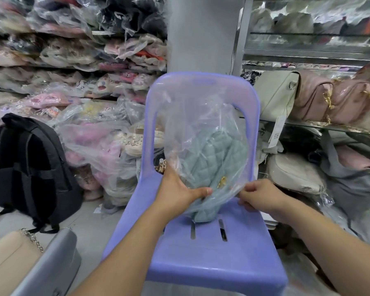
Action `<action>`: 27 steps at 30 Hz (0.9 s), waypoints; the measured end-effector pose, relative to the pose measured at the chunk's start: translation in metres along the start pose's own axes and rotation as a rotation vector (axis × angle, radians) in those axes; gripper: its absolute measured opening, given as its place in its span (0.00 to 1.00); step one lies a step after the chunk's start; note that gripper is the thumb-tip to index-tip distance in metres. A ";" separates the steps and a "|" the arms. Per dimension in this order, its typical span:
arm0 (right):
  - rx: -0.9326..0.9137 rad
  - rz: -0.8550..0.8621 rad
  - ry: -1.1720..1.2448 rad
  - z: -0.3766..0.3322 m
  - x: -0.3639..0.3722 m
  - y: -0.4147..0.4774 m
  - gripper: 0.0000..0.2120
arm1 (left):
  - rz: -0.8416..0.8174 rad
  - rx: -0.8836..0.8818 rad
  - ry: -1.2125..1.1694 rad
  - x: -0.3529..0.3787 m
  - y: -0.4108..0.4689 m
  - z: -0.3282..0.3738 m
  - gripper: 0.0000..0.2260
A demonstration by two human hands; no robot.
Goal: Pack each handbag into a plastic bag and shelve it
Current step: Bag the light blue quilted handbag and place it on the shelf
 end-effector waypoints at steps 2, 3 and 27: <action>0.052 0.069 -0.170 0.008 -0.015 0.008 0.10 | -0.021 -0.022 0.009 -0.002 -0.001 -0.002 0.45; 0.062 0.167 -0.211 0.010 -0.026 0.015 0.10 | -0.055 -0.029 0.029 -0.002 0.000 -0.003 0.43; -0.260 -0.142 -0.492 0.001 0.050 0.003 0.11 | -0.151 -0.268 -0.083 -0.059 0.001 -0.041 0.45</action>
Point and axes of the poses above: each hand's wrist, its own y-axis towards the middle knuckle, its own x-axis out of the palm, z = x × y, the point moved 6 cm from there along y, towards the middle knuckle, and after that the axes turned 2 degrees about z, right-handed, at the moved point
